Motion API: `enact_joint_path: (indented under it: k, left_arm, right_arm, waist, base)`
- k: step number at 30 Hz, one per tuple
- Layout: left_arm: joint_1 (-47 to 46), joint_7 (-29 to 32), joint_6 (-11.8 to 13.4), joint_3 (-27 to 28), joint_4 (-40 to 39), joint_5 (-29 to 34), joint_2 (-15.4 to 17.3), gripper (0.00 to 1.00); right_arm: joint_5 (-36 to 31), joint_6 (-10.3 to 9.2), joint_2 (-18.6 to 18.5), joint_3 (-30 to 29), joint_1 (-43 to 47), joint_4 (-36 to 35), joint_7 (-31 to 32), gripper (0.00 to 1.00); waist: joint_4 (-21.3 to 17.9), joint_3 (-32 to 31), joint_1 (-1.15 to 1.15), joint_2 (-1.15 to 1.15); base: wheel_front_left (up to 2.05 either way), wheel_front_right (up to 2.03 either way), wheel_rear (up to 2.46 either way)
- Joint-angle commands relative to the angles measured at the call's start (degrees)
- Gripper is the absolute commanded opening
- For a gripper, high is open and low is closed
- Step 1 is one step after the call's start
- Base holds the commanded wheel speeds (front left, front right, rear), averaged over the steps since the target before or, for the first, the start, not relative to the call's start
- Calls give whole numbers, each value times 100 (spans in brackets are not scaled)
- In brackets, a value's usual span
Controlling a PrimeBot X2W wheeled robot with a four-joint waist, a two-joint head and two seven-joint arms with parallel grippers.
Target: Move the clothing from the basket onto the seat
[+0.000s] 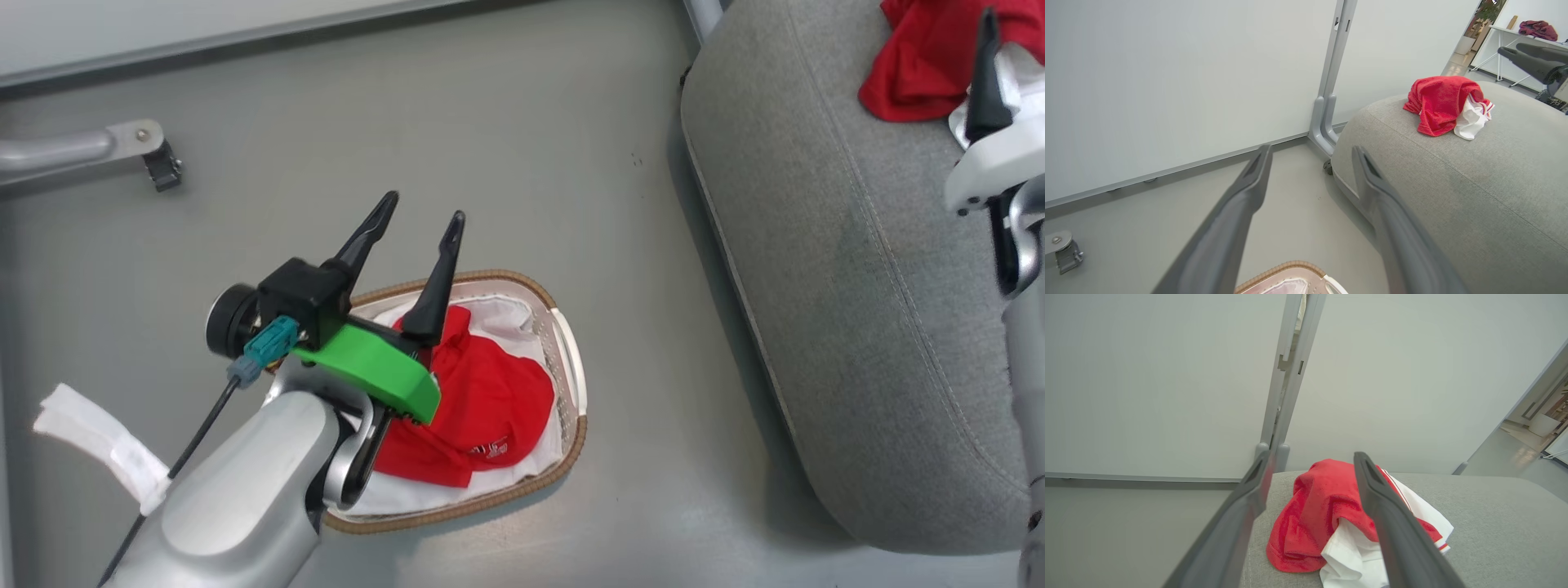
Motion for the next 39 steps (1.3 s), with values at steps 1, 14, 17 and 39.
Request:
enact_joint_path:
  k: [1, 14, 17, 39]
  left_arm:
    - [281, -19, -33, 191, 44, 74, -37, 100]
    - [2243, -11, -248, 2057, 392, 629, -427, 100]
    - [2569, -11, -302, 2354, 420, 722, -508, 100]
    - [3957, -10, -598, 3499, 212, 1342, -1108, 100]
  right_arm:
    - [6, -8, 111, -25, 254, -61, -10, 100]
    - [26, -8, 1170, 53, 2429, -1096, -11, 100]
    - [82, -8, 1249, 173, 2824, -1380, -11, 100]
    - [1137, -8, 1283, 1062, 4728, -2585, -11, 100]
  waist:
    - [438, -595, 0, 0]
    - [963, -1605, 0, 0]
    - [977, -1760, 0, 0]
    - [1016, -2223, 0, 0]
  base:
    - [0, 0, 0]
    - [0, 0, 0]
    - [0, 0, 0]
    - [0, 0, 0]
